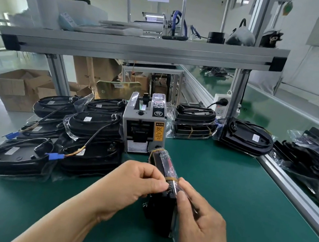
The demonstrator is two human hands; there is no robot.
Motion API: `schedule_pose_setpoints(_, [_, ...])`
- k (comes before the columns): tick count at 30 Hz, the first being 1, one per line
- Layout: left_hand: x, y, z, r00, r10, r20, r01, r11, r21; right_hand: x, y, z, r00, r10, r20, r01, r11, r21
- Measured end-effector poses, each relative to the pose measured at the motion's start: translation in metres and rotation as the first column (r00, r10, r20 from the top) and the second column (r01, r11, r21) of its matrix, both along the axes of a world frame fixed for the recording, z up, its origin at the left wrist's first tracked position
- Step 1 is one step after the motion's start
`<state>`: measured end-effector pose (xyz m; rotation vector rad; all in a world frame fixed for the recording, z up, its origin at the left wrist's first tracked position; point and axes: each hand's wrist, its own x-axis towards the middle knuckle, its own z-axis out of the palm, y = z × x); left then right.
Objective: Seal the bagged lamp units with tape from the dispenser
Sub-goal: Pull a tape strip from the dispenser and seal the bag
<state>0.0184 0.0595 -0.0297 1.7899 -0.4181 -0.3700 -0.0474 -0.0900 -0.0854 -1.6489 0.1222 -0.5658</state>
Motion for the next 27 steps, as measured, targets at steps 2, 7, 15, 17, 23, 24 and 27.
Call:
schedule_pose_setpoints(2, [0.001,-0.001,0.0,1.0,-0.019,-0.017,0.02,0.999,0.034,-0.001,-0.001,0.001,1.0,0.021,-0.011,-0.021,1.0,-0.006])
schedule_pose_setpoints(7, [0.003,-0.004,0.002,0.999,-0.019,-0.041,0.021,0.999,0.035,-0.001,0.0,0.0,0.999,0.033,-0.022,-0.034,0.999,-0.019])
schedule_pose_setpoints(15, [0.008,-0.006,-0.001,0.999,-0.016,-0.048,0.018,0.999,0.039,-0.002,-0.001,0.003,1.0,0.029,-0.001,-0.029,0.998,-0.059])
schedule_pose_setpoints(17, [0.008,-0.007,-0.003,0.999,0.004,-0.033,-0.003,0.998,0.056,-0.002,0.0,0.005,0.999,0.036,-0.006,-0.036,0.998,-0.055])
schedule_pose_setpoints(23, [0.005,-0.007,-0.007,0.997,0.049,0.063,-0.055,0.993,0.104,-0.003,0.0,0.005,0.999,0.054,-0.003,-0.054,0.996,-0.072])
schedule_pose_setpoints(24, [0.005,-0.007,-0.007,0.996,0.054,0.073,-0.062,0.992,0.109,-0.004,0.0,0.005,0.999,0.053,-0.003,-0.053,0.996,-0.072])
schedule_pose_setpoints(27, [0.003,-0.008,-0.008,0.995,0.075,0.071,-0.082,0.991,0.105,-0.004,0.001,0.004,0.999,0.053,-0.005,-0.054,0.996,-0.065])
